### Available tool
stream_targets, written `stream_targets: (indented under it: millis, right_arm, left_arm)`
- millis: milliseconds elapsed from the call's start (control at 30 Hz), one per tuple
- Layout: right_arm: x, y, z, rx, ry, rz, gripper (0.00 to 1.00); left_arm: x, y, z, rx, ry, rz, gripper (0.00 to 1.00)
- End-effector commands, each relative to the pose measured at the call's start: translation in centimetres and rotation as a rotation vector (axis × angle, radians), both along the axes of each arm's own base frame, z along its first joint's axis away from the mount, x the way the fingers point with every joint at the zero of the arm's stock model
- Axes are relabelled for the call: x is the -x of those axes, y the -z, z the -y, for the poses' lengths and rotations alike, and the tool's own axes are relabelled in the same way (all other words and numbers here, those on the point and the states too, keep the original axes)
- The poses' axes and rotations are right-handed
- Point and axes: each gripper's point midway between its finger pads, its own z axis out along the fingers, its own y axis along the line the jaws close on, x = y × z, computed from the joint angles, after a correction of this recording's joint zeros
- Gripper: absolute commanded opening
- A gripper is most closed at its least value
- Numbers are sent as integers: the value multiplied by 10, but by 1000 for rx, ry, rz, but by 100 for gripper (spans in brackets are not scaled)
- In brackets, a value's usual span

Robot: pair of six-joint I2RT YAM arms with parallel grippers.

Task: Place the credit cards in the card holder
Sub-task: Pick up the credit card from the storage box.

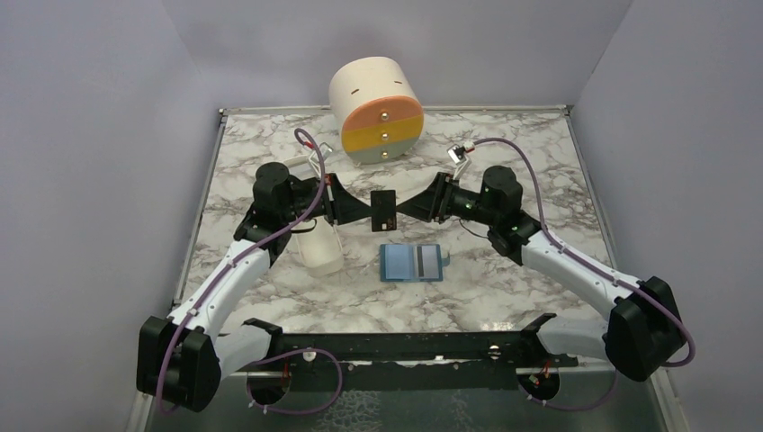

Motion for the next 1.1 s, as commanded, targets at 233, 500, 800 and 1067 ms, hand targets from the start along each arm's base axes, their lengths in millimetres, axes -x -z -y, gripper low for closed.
stream_targets:
  millis: [233, 500, 800, 1067]
  right_arm:
    - [11, -16, -12, -60, -104, 23, 37]
    - [17, -14, -9, -69, -117, 37, 1]
    - [8, 25, 6, 73, -12, 5, 1]
    - [-4, 84, 30, 283, 105, -59, 1]
  left_arm:
    - [15, -7, 12, 36, 55, 19, 0]
    - [7, 4, 13, 22, -12, -3, 21]
    - [-9, 43, 2, -120, -125, -17, 65]
    - [-13, 84, -4, -290, -158, 36, 65]
